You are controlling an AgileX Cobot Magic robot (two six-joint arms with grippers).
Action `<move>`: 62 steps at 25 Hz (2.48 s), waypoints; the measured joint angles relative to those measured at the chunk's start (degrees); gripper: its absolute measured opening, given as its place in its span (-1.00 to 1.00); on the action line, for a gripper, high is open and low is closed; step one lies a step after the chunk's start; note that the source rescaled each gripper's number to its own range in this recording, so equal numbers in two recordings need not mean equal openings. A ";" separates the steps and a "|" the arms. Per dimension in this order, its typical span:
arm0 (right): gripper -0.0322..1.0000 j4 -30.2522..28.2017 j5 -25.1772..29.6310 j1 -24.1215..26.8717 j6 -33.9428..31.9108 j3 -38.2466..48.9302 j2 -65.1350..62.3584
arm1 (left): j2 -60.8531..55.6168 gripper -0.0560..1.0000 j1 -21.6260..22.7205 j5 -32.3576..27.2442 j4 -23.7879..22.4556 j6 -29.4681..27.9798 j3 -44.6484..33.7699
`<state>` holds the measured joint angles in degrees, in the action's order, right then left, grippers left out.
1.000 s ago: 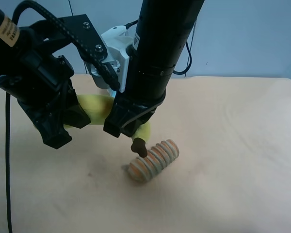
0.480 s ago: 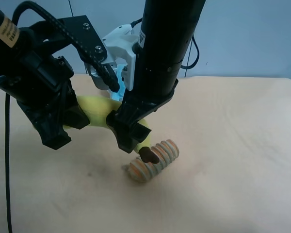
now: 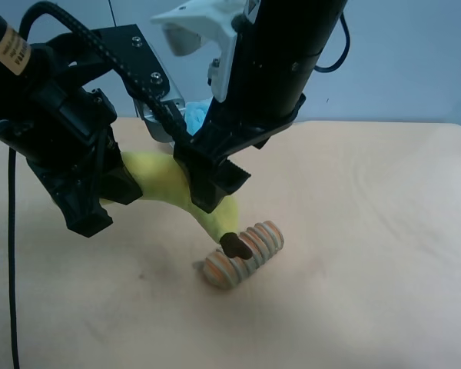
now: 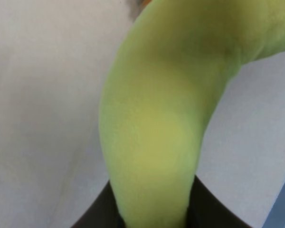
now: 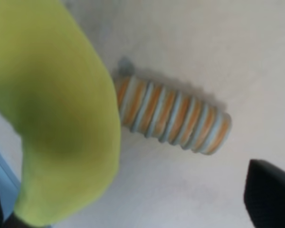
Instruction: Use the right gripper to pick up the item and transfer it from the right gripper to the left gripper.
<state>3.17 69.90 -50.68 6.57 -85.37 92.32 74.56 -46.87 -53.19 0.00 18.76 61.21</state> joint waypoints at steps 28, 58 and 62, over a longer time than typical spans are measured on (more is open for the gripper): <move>1.00 -0.52 0.23 0.00 -8.74 19.63 -32.81 | 0.00 -0.89 0.00 0.05 0.00 0.00 0.00; 1.00 -6.17 -8.33 -0.10 -8.39 56.52 -80.91 | 0.00 -0.89 0.00 1.80 0.00 0.00 0.00; 1.00 -6.23 -8.33 -0.10 -8.39 56.52 -80.91 | 0.00 -0.89 0.00 1.85 0.00 0.00 0.00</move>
<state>-3.05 61.57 -50.77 -1.81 -28.85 11.41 74.56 -46.87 -51.33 0.00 18.76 61.21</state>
